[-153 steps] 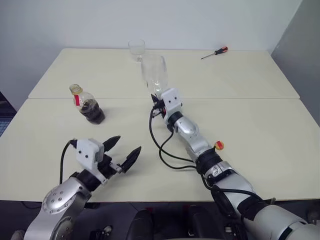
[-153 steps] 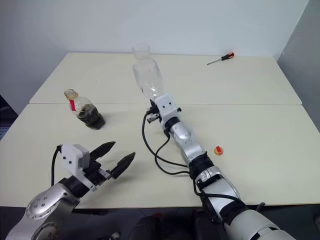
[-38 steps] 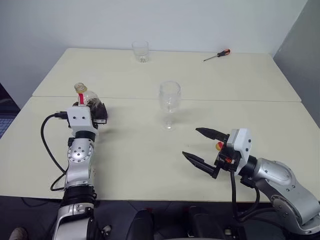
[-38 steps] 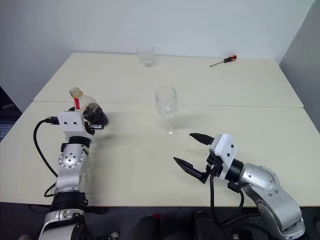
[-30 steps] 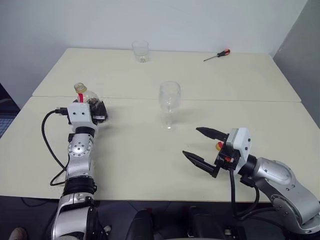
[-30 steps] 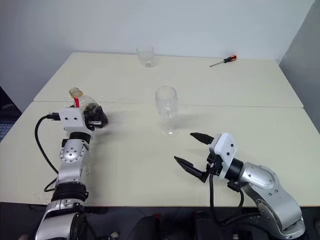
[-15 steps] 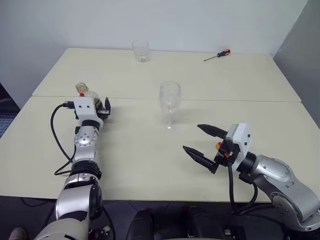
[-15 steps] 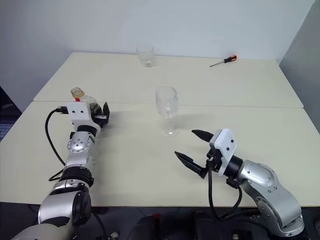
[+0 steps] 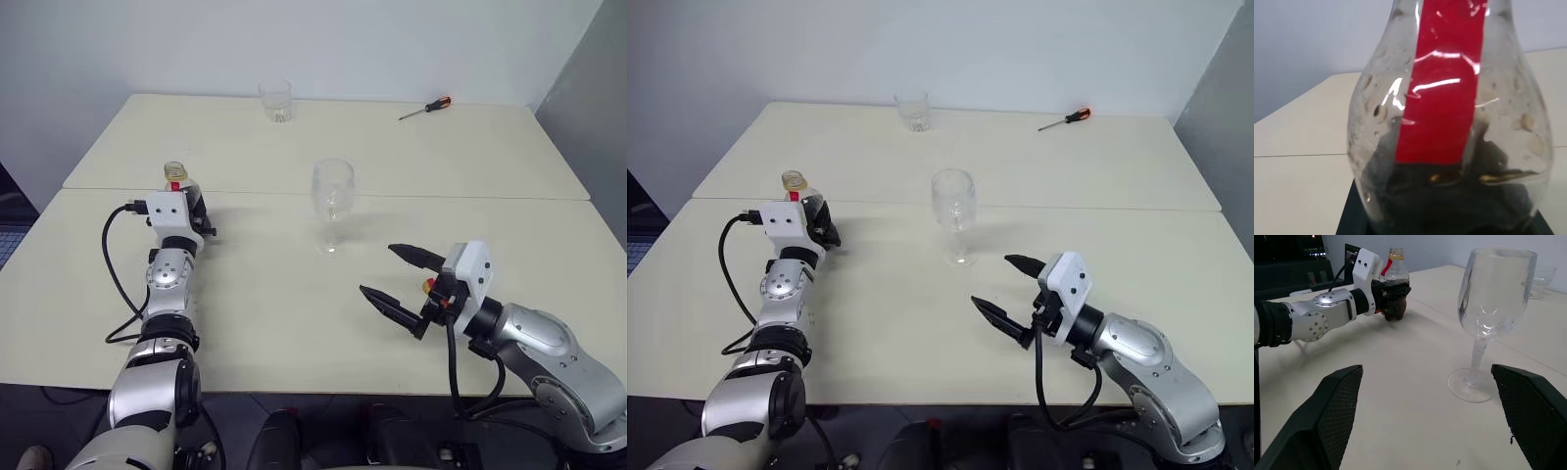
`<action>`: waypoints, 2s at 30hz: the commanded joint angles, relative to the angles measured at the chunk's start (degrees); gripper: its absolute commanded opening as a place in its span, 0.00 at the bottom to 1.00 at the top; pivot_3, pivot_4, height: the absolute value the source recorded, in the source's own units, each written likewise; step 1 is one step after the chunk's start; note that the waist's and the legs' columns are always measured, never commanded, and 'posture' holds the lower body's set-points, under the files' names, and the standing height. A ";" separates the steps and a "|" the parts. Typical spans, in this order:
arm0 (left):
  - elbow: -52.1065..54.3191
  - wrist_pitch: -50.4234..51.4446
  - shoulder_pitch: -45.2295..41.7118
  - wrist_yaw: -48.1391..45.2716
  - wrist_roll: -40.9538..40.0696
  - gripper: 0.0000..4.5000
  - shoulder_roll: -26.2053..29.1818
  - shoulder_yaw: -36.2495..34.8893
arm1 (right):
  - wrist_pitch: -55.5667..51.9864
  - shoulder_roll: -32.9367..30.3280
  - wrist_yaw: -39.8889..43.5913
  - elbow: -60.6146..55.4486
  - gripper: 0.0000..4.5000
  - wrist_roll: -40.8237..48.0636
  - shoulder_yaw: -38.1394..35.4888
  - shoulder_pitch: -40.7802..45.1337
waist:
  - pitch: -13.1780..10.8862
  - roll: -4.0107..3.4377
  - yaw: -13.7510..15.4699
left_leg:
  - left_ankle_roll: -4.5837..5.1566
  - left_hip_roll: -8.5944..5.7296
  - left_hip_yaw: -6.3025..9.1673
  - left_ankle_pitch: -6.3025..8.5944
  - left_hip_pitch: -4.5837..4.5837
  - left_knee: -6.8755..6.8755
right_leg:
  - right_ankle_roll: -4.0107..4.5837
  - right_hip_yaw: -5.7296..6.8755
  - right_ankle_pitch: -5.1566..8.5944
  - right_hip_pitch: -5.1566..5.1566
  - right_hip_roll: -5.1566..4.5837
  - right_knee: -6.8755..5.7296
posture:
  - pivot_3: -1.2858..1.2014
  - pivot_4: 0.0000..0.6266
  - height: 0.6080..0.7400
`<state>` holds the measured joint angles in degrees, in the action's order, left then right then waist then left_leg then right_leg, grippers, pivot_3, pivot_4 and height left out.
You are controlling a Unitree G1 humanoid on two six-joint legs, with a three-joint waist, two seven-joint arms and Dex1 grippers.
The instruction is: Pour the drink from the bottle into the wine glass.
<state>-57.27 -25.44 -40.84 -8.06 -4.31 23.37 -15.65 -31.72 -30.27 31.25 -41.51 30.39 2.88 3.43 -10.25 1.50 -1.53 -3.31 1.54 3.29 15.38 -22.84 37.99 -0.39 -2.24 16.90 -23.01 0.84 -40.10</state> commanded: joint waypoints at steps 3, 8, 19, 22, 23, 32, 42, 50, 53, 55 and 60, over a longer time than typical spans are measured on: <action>1.57 0.13 -2.29 -1.06 1.26 0.29 2.10 1.59 | 0.79 -0.16 0.13 -2.02 1.00 0.49 -0.94 0.67 | 0.00 0.00 -0.01 | 0.00 0.00 0.00 0.00 0.00 0.00 | 0.00 0.00 0.00 0.00 0.00 0.00 | 0.52 0.24 1.00; 2.99 2.11 -5.96 -6.06 2.34 0.29 4.13 4.56 | 1.36 0.03 0.31 -2.16 1.00 -0.03 -0.22 2.83 | -0.03 0.05 0.01 | 0.00 -0.01 0.02 0.00 -0.03 0.02 | 0.00 0.04 0.00 -0.01 0.07 -0.01 | 0.52 0.24 1.00; 0.03 3.10 -21.12 -23.60 5.00 0.29 4.03 13.26 | -3.41 1.93 -2.76 2.65 1.00 0.37 -0.70 13.47 | -0.03 0.08 -0.09 | 0.00 -0.12 -0.08 0.00 -0.10 0.05 | 0.00 -0.04 0.00 -0.10 0.10 -0.04 | 0.52 0.24 1.00; -2.19 2.83 -24.15 -26.01 4.68 0.28 3.08 13.73 | -3.87 2.80 -3.73 4.60 1.00 0.05 -0.74 16.11 | -0.04 0.07 -0.29 | 0.00 -0.10 -0.08 0.00 -0.09 0.05 | 0.00 -0.05 0.00 -0.13 0.10 -0.07 | 0.52 0.24 1.00; -2.91 2.56 -24.99 -26.59 4.75 0.28 2.84 13.84 | -4.13 3.07 -4.02 5.11 1.00 0.07 -0.79 16.98 | -0.04 0.07 -0.36 | 0.01 -0.09 -0.08 0.00 -0.10 0.05 | 0.00 -0.05 0.00 -0.15 0.10 -0.08 | 0.52 0.24 1.00; -6.19 1.19 -28.54 -27.61 6.63 0.28 1.56 14.93 | -4.69 3.57 -4.56 7.26 1.00 -0.63 -0.82 20.28 | -0.04 0.08 -0.28 | 0.01 -0.10 -0.10 0.00 -0.13 0.06 | 0.00 -0.06 0.01 -0.20 0.10 -0.15 | 0.52 0.24 1.00; -7.10 -6.10 -29.80 -27.28 12.73 0.28 2.53 19.65 | -5.14 4.84 -4.27 8.70 1.00 -0.56 -0.17 22.76 | -0.04 0.08 -0.30 | 0.01 -0.10 -0.10 0.00 -0.13 0.06 | 0.00 -0.07 0.01 -0.21 0.10 -0.18 | 0.52 0.24 1.00; -8.27 -12.23 -31.64 -26.81 16.88 0.28 4.39 22.86 | -5.55 7.69 -5.42 10.23 1.00 1.12 -2.24 26.36 | -0.04 0.08 -0.28 | 0.01 -0.10 -0.13 0.00 -0.13 0.06 | 0.00 -0.09 0.01 -0.24 0.10 -0.21 | 0.52 0.24 1.00; -8.79 -13.48 -32.56 -26.29 17.92 0.28 4.76 23.38 | -5.86 8.20 -5.86 10.44 1.00 1.17 -2.50 27.11 | -0.04 0.08 -0.27 | 0.01 -0.10 -0.11 0.00 -0.13 0.06 | 0.00 -0.07 0.01 -0.24 0.10 -0.22 | 0.52 0.24 1.00; -9.11 -14.57 -33.27 -25.72 18.97 0.28 5.21 23.92 | -6.14 8.48 -6.17 10.64 1.00 0.98 -2.61 27.48 | -0.04 0.08 -0.27 | 0.01 -0.11 -0.12 0.00 -0.13 0.06 | 0.00 -0.08 0.01 -0.24 0.10 -0.22 | 0.52 0.24 1.00; -9.85 -16.05 -34.56 -25.38 20.15 0.28 6.17 24.47 | -6.51 8.92 -6.80 10.73 1.00 1.03 -2.59 27.55 | -0.04 0.08 -0.28 | 0.01 -0.10 -0.12 0.00 -0.13 0.06 | 0.00 -0.08 0.01 -0.24 0.10 -0.22 | 0.52 0.24 1.00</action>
<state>-67.85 -39.56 -72.75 -34.41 15.68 28.09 8.75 -38.38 -21.64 24.82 -29.61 30.56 1.64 29.99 -10.30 1.57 -1.81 -3.30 1.45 3.17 15.38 -22.97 38.05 -0.39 -2.31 16.90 -23.26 0.94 -40.33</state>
